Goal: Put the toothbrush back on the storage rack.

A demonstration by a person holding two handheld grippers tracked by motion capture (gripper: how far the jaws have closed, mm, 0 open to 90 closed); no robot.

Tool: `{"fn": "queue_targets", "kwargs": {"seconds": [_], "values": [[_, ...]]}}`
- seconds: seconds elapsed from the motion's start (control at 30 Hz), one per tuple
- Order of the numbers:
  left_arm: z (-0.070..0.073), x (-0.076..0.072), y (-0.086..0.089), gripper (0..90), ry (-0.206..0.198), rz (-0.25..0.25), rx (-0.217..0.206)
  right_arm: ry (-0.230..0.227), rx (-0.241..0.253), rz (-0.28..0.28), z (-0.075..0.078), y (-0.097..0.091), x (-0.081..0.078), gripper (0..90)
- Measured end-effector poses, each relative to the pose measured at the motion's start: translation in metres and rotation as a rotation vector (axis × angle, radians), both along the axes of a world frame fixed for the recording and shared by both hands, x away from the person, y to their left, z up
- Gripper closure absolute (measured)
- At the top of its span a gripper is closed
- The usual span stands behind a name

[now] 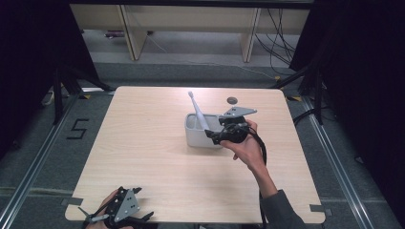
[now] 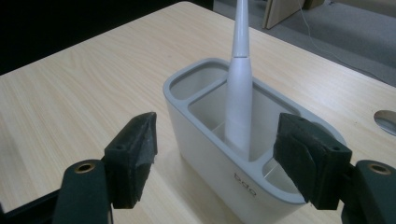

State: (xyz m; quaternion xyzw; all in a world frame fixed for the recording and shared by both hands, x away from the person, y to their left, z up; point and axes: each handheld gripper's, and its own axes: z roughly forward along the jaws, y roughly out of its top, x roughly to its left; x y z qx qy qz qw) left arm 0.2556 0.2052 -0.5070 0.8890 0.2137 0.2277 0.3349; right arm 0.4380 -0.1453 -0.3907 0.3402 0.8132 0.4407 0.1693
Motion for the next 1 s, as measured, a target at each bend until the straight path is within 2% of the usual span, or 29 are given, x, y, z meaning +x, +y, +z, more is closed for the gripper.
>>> {"fn": "queue_targets", "kwargs": {"seconds": [0.03, 0.07, 0.1, 0.17, 0.2, 0.27, 0.33, 0.4, 0.43, 0.53, 0.57, 0.63, 0.67, 0.7, 0.77, 0.8, 0.83, 0.87, 0.9, 0.97, 1.0], "values": [[0.000, 0.000, 0.000, 15.0, -0.009, -0.001, 0.001, 0.006, 0.003, -0.004, 0.000, 0.001, -0.001, 30.7], [0.000, 0.000, 0.000, 15.0, -0.009, -0.002, 0.000, -0.009, 0.005, 0.002, 0.000, 0.001, -0.001, 30.7], [0.000, 0.000, 0.000, 15.0, -0.003, -0.006, 0.001, -0.007, 0.001, 0.016, 0.000, 0.000, -0.002, 30.6], [0.000, 0.000, 0.000, 15.0, -0.001, -0.008, -0.004, 0.013, 0.008, -0.001, 0.001, 0.001, -0.005, 30.2], [0.000, 0.000, 0.000, 15.0, 0.007, -0.006, -0.003, 0.001, 0.001, 0.008, 0.001, 0.001, -0.004, 29.9], [0.001, 0.000, 0.001, 15.0, -0.005, -0.003, 0.016, 0.009, 0.015, -0.007, -0.001, 0.001, -0.007, 29.3], [0.001, 0.000, 0.001, 15.0, -0.006, -0.002, 0.014, 0.004, -0.008, 0.008, -0.001, -0.001, -0.006, 28.8], [0.001, 0.000, 0.000, 15.0, -0.001, -0.001, 0.003, 0.003, 0.000, 0.001, -0.004, 0.000, -0.007, 27.6], [0.001, 0.000, 0.000, 15.0, -0.001, -0.002, 0.003, 0.019, -0.004, -0.005, -0.004, -0.001, -0.008, 27.0], [0.000, 0.000, 0.000, 15.0, -0.002, -0.003, -0.001, 0.021, -0.012, -0.001, -0.005, -0.002, -0.008, 24.5], [0.001, 0.000, 0.000, 15.0, -0.009, -0.004, -0.002, 0.035, -0.007, -0.012, -0.006, -0.002, -0.009, 23.8], [0.001, 0.000, 0.000, 15.0, -0.012, -0.004, -0.001, 0.015, -0.008, -0.002, -0.007, -0.003, -0.009, 21.8], [0.001, 0.000, 0.000, 15.0, -0.012, -0.004, -0.002, 0.014, -0.015, -0.002, -0.007, -0.004, -0.009, 21.4], [0.001, 0.000, 0.000, 15.0, -0.012, -0.004, -0.001, 0.026, 0.000, -0.006, -0.007, -0.003, -0.009, 21.0], [0.001, 0.000, 0.000, 15.0, -0.003, -0.002, 0.002, 0.031, -0.014, -0.014, -0.007, -0.004, -0.011, 19.9], [0.001, 0.000, 0.001, 15.0, -0.011, -0.003, -0.002, 0.017, -0.020, -0.011, -0.008, -0.004, -0.011, 19.9], [0.001, 0.000, 0.001, 15.0, -0.012, -0.002, -0.004, 0.033, -0.014, -0.010, -0.009, -0.003, -0.013, 19.8], [0.001, 0.000, 0.001, 15.0, -0.017, 0.000, -0.003, 0.025, -0.030, -0.001, -0.009, -0.004, -0.012, 19.5], [0.001, -0.001, 0.001, 15.0, -0.016, 0.000, -0.002, 0.044, -0.021, -0.008, -0.010, -0.004, -0.014, 19.1], [0.001, 0.000, 0.001, 15.0, -0.013, -0.003, -0.001, 0.032, -0.020, -0.004, -0.013, -0.005, -0.015, 19.1], [0.001, 0.000, 0.000, 15.0, -0.004, -0.001, -0.002, 0.044, -0.028, -0.007, -0.013, -0.006, -0.017, 19.1]]}}
